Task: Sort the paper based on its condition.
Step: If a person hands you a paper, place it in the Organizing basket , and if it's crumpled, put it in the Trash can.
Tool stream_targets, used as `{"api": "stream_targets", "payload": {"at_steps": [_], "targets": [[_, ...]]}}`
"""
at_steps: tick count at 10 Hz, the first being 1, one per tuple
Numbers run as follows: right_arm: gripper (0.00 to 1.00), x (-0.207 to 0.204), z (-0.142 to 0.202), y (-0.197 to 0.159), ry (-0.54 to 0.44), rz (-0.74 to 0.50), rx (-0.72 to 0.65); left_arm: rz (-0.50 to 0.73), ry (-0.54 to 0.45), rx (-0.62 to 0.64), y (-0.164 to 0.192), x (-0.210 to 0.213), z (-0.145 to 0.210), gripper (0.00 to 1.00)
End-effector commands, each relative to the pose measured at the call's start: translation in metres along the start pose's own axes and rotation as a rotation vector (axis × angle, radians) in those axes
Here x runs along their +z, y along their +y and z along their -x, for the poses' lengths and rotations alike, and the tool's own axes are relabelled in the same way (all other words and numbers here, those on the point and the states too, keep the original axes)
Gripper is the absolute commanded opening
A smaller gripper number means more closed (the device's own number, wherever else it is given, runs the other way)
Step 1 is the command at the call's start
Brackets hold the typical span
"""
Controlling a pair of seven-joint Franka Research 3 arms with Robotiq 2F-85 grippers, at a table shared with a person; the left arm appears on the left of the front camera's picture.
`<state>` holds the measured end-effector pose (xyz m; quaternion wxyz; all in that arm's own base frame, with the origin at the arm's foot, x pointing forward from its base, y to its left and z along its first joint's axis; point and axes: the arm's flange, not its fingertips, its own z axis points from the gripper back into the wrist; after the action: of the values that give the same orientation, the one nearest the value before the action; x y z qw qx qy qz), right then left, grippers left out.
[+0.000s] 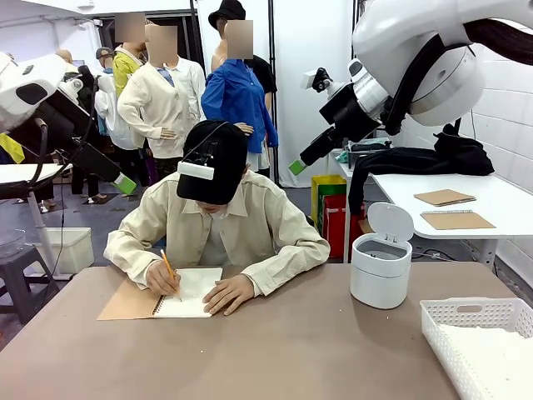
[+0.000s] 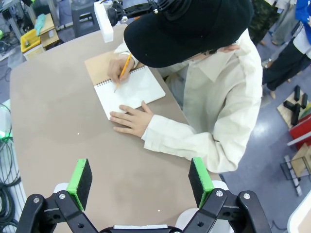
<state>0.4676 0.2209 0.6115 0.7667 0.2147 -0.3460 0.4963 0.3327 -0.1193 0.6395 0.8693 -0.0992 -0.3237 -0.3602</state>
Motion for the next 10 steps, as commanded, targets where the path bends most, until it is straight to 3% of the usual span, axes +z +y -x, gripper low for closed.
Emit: {"api": "stream_targets", "payload": {"at_steps": [1, 10], "targets": [[1.0, 0.0006, 0.0001, -0.0004, -0.01, -0.005, -0.002, 0.005, -0.002, 0.006, 0.001, 0.0001, 0.0006, 1.0], [1.0, 0.0006, 0.0001, -0.0004, -0.01, -0.005, -0.002, 0.005, -0.002, 0.006, 0.001, 0.0001, 0.0006, 1.0]]}}
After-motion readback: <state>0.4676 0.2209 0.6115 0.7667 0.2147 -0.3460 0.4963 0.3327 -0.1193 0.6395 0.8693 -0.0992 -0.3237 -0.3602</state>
